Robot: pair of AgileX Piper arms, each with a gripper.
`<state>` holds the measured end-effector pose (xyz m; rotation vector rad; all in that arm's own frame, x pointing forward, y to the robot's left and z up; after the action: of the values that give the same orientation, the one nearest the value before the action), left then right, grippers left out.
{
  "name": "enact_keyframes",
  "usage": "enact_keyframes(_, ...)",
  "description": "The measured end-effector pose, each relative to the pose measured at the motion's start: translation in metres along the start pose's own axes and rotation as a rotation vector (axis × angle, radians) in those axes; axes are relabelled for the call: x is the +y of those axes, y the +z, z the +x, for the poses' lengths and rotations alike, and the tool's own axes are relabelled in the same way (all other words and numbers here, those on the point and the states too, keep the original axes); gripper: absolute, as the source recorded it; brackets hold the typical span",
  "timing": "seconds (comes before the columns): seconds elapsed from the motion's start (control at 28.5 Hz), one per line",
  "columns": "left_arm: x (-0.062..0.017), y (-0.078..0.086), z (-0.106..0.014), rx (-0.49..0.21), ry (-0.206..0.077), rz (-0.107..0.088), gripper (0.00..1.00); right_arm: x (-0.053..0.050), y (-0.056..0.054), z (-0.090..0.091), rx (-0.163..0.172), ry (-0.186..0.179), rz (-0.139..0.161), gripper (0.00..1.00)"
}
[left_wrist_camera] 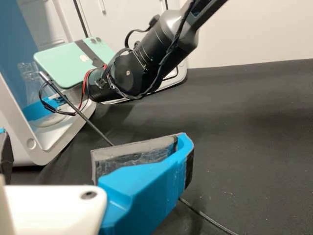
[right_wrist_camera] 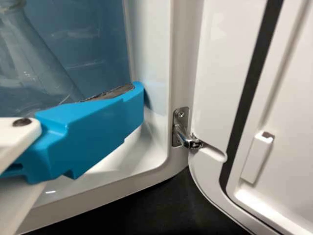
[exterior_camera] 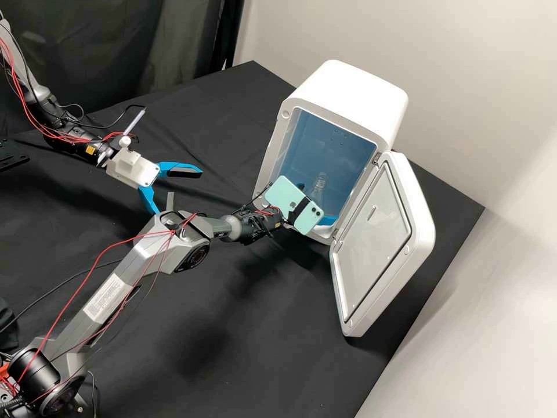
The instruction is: Place the flask in the incubator
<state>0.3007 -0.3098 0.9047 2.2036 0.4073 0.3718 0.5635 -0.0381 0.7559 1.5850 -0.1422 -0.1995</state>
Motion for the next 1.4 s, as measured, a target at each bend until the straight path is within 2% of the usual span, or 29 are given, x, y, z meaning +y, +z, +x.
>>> enact_keyframes(0.04, 0.0001, -0.001, 0.0, 0.006, 0.001, 0.006, 1.0, 0.0, 0.001, 0.0, -0.002, -0.001, 0.0, 1.0)
enact_keyframes(0.21, 0.0003, -0.001, -0.001, 0.008, 0.011, 0.002, 1.0, -0.004, 0.006, -0.003, 0.005, 0.003, -0.026, 1.0)
enact_keyframes(0.28, 0.0013, -0.001, -0.001, 0.006, 0.021, 0.002, 1.0, -0.006, 0.008, -0.004, 0.011, 0.003, -0.017, 1.0)
enact_keyframes(0.39, 0.0017, 0.0, -0.001, 0.006, 0.025, 0.002, 1.0, -0.009, 0.01, -0.007, 0.017, -0.008, -0.006, 1.0)
enact_keyframes(0.49, 0.0018, 0.0, -0.001, 0.005, 0.027, 0.002, 1.0, -0.01, 0.011, -0.008, 0.024, 0.002, 0.012, 1.0)
enact_keyframes(0.56, 0.0018, 0.0, -0.001, 0.005, 0.027, 0.002, 1.0, -0.011, 0.013, -0.01, 0.022, -0.005, 0.014, 1.0)
enact_keyframes(0.77, 0.0013, -0.001, -0.001, 0.007, 0.025, 0.005, 1.0, -0.003, 0.013, -0.017, 0.041, 0.0, 0.022, 1.0)
enact_keyframes(0.81, 0.0011, -0.001, -0.001, 0.011, 0.025, 0.016, 1.0, -0.001, 0.013, -0.018, 0.044, 0.005, 0.023, 1.0)
enact_keyframes(0.95, -0.0015, -0.003, -0.003, 0.045, 0.018, 0.031, 1.0, 0.006, 0.012, -0.027, 0.077, 0.021, 0.026, 1.0)
enact_keyframes(1.05, -0.001, -0.003, -0.004, 0.066, 0.034, 0.025, 1.0, 0.015, 0.011, -0.035, 0.099, 0.033, 0.036, 1.0)
enact_keyframes(1.12, -0.0008, -0.004, -0.004, 0.072, 0.04, 0.04, 1.0, 0.023, 0.007, -0.041, 0.122, 0.047, 0.043, 1.0)
enact_keyframes(1.19, -0.0006, -0.003, -0.004, 0.076, 0.042, 0.04, 1.0, 0.027, 0.006, -0.046, 0.14, 0.059, 0.054, 1.0)
enact_keyframes(1.26, -0.0004, -0.001, -0.004, 0.079, 0.049, 0.047, 1.0, 0.032, 0.004, -0.05, 0.156, 0.071, 0.053, 1.0)
enact_keyframes(1.33, -0.0004, 0.002, -0.004, 0.07, 0.05, 0.073, 1.0, 0.037, 0.004, -0.057, 0.173, 0.084, 0.068, 1.0)
enact_keyframes(1.4, -0.0007, 0.004, -0.004, 0.062, 0.053, 0.083, 1.0, 0.042, 0.003, -0.063, 0.188, 0.097, 0.079, 1.0)
